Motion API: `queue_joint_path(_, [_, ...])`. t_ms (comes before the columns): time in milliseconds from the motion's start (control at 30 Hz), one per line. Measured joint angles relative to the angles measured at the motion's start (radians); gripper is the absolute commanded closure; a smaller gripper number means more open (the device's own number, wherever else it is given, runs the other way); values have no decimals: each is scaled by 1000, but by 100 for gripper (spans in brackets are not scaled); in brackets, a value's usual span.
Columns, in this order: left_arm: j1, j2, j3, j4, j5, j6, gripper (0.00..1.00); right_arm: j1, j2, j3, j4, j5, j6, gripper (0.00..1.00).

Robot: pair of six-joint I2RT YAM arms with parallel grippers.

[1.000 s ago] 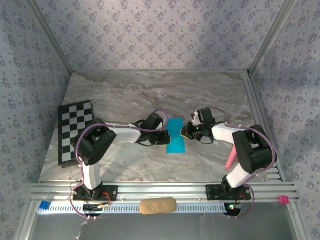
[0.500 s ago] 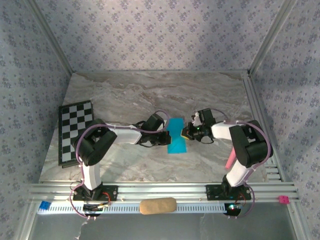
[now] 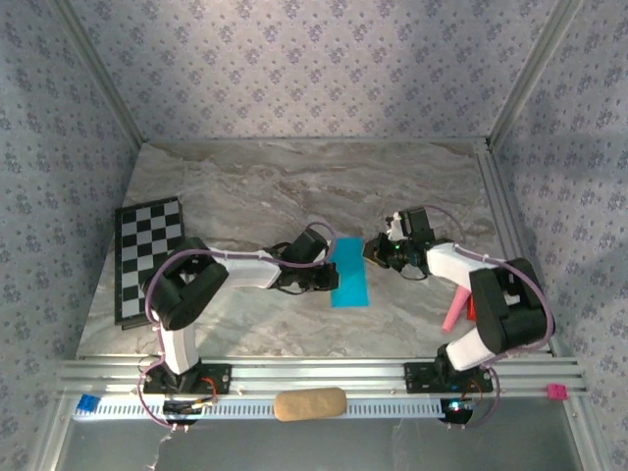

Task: Fold a paper plane with a square sheet of paper (pick it up from the middle)
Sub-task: Fold the triangle a second time at the center of the table, then turn over the paper at the center of the table.

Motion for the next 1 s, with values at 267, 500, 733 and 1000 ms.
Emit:
queue_joint_path(267, [66,-21,78,-63,-7,54,88,40,-132,-81,-127,54,31,63])
queue_joint_path(500, [80,19,133,-83,46,100,88,113,-193,-90,-192,89,76,60])
queue_joint_path(733, [80,31,132,-105,57,117,88,184,-194,-110,-199,124,144,60])
queue_joint_path(1000, [63,67,132,-126,60,139,88,227,-163,-111,-198,156,189,59])
